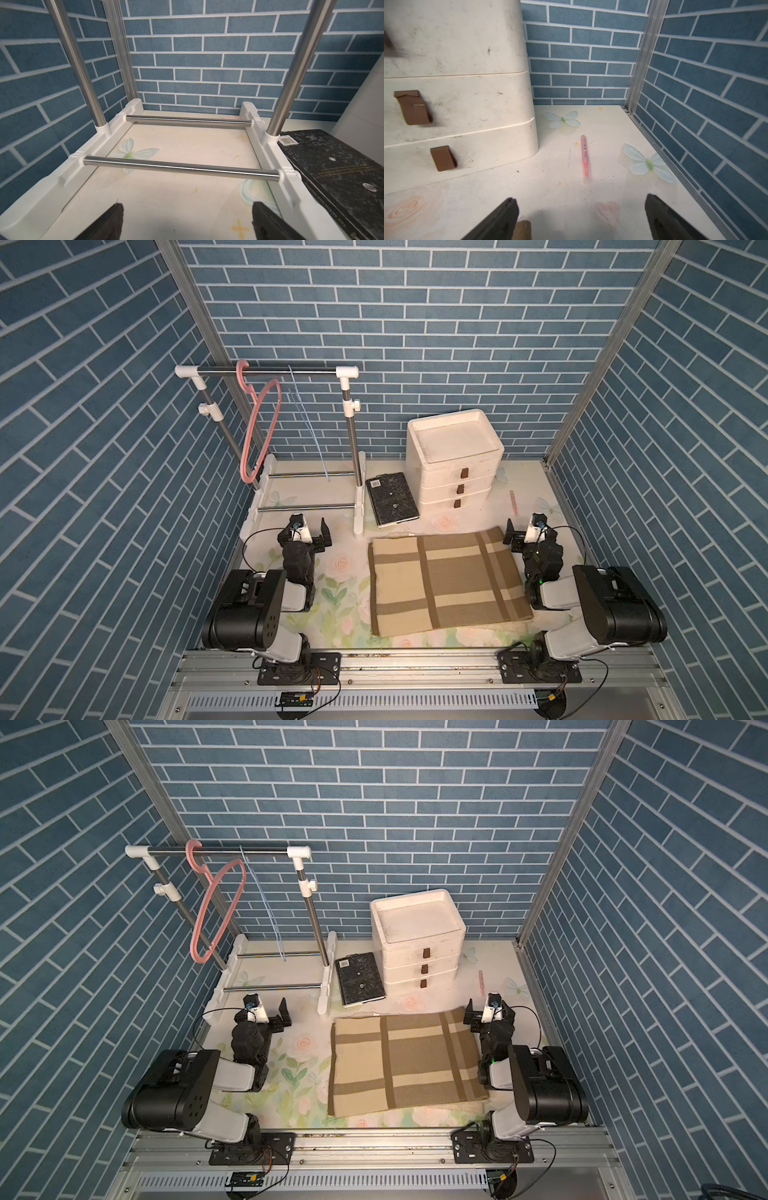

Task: Hang the scarf on the hanger
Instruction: Pick up the hanger from the clothesline.

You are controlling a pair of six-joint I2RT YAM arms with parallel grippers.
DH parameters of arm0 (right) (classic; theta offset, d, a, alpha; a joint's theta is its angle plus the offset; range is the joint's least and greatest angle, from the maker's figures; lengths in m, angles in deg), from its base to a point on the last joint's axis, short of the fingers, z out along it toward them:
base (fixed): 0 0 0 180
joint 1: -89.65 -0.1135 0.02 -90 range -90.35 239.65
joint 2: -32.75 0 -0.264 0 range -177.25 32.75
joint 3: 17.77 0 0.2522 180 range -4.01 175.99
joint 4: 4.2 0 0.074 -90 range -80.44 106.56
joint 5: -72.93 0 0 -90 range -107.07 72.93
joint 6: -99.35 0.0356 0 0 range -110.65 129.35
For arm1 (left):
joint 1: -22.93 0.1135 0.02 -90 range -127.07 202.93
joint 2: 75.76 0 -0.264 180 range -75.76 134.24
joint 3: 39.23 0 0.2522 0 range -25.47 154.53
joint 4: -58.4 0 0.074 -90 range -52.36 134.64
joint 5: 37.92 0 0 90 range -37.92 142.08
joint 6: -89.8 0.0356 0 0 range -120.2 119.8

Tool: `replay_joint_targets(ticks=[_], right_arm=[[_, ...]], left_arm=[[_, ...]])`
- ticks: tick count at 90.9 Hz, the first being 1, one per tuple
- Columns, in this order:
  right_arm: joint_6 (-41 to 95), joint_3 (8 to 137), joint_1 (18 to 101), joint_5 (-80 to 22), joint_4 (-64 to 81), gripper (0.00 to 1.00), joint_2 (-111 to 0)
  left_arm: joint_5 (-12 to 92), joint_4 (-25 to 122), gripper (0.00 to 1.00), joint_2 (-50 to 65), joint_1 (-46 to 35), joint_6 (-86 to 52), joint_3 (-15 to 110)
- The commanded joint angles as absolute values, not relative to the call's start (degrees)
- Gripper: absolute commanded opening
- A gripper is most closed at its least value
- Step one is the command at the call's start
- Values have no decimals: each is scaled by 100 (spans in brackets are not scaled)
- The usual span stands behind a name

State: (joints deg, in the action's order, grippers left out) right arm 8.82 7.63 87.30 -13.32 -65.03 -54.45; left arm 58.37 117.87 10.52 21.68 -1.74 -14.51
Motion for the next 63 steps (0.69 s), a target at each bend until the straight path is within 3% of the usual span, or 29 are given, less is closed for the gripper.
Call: replay_joint_targets(ticks=[1, 25, 36, 63], right_arm=[[680, 838, 8701, -1593, -6434, 100, -5492], [687, 847, 8701, -1605, -6418, 99, -5497], [710, 830, 8718, -1590, -6446, 100, -5480], [1383, 1549, 8717, -744, -3944, 99, -3985]], left_arm=[[5794, 11952, 100, 1100, 2156, -152, -1415], [5923, 12017, 100, 973, 2162, -236, -1492], [6165, 11752, 100, 205, 2157, -278, -1679], [5850, 7817, 100, -3030, 1891, -1671, -902]])
